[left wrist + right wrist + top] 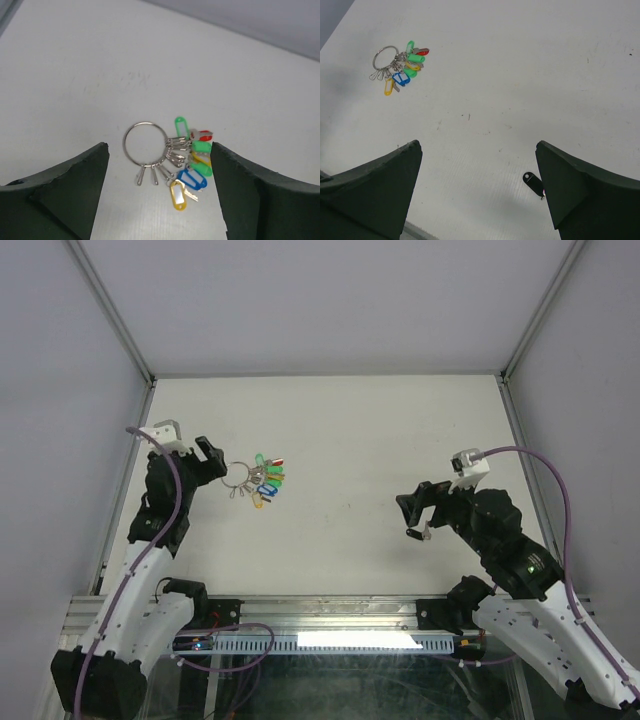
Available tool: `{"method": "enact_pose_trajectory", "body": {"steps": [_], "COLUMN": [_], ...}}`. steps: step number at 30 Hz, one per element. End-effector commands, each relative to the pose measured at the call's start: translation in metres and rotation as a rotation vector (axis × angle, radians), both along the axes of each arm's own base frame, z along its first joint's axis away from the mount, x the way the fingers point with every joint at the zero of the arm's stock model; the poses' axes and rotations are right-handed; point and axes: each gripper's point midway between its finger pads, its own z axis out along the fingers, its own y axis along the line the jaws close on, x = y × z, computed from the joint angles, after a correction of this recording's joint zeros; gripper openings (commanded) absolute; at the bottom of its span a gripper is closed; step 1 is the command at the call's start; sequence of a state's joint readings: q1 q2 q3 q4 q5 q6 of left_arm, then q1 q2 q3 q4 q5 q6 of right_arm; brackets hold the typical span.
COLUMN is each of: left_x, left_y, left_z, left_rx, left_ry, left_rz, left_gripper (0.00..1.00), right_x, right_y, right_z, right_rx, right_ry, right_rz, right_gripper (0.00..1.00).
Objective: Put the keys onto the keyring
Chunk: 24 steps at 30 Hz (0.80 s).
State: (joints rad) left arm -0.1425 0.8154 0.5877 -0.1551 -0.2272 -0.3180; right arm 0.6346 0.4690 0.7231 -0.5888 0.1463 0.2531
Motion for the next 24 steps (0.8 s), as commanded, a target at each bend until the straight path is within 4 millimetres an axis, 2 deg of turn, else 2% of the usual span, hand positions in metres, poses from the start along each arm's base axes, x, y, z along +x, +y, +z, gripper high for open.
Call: {"method": "enact_pose_trajectory", "body": {"steps": [1,5,8,10,12,17,24], "left_x": [-0.022,-0.045,-0.061,-0.069,-0.078,-0.078,-0.075], "left_y": [-0.014,-0.027,-0.029,-0.022,-0.014,-0.002,-0.002], "left_z": [0.057,0.067,0.067,0.066,0.075,0.071,0.066], "left_rx": [0.041,0.041,0.017,0.000,-0.005,0.001,0.004], "left_ry": [-0.102,-0.132,-0.165,-0.189,-0.233,-0.210,-0.186], "left_rz": [-0.141,-0.241,-0.251,-0.207,-0.164,-0.097,-0.096], "left_gripper": [0.85,0.98,0.99,0.99,0.99,0.99,0.99], "right_x": [0.004,0.004,0.002,0.002,0.001,0.001,0.002], "right_y": [-0.004,-0.008,-0.004,-0.004,-0.006,-0.007,-0.003], "right_z": [0.034,0.040,0.036,0.033,0.030,0.029,0.025], "right_rx": [0.025,0.018,0.019,0.018,0.022,0.032,0.011], "right_ry": [-0.109,-0.125,-0.112,-0.099,-0.086,-0.093,-0.067], "right_rz": [-0.012,-0.018,-0.003,-0.004,-0.018,-0.019,-0.001], "right_gripper": [0.99,0.99,0.99,0.99,0.99,0.99,0.99]}}
